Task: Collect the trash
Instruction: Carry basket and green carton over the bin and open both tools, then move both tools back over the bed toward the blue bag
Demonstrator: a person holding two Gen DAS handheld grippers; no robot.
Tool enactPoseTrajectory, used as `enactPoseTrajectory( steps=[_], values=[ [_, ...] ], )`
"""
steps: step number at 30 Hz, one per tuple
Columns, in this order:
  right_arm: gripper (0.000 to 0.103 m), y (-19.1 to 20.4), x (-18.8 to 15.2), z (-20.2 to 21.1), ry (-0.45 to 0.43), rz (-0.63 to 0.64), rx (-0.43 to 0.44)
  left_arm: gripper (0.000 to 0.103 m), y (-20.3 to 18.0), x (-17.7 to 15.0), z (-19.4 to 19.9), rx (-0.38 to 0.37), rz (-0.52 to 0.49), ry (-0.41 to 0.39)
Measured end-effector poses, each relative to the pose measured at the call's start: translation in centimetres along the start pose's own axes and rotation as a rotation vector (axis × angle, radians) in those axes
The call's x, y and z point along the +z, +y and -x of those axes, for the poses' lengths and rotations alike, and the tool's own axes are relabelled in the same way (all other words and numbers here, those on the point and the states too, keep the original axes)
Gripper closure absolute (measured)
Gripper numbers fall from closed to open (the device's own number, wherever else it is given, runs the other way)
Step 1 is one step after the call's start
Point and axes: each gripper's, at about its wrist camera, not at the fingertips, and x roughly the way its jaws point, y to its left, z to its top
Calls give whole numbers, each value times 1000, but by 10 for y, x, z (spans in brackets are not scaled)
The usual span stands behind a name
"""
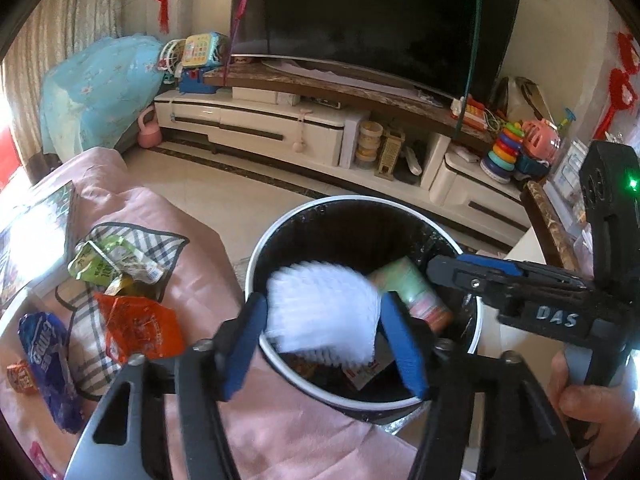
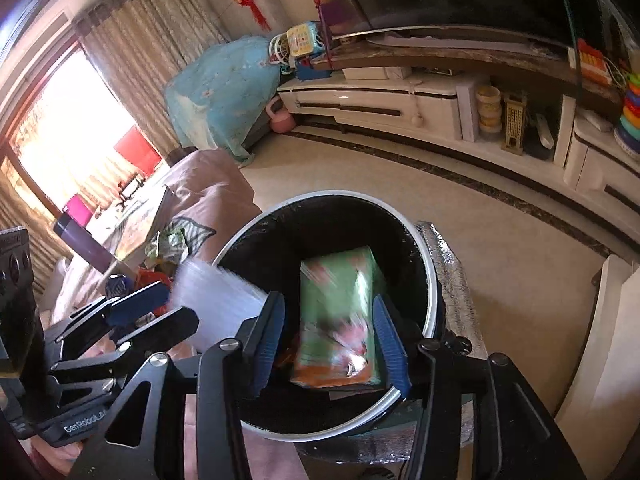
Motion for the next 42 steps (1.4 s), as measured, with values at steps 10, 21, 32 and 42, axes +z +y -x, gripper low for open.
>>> enactPoseTrajectory(
  steps=[10, 21, 32, 42],
  values=[
    [14, 16, -19, 23, -77, -11, 57, 23, 22, -44, 39, 31, 83, -27],
    [4, 73, -62, 34, -94, 24, 136, 21, 62, -112, 108, 95, 192, -70],
    [4, 133, -93, 8, -48, 106, 192, 21, 103, -156, 158, 152, 303, -78],
    [5, 167, -92, -14, -47, 195, 212, 21, 137, -161, 161, 162, 393, -69]
  ],
)
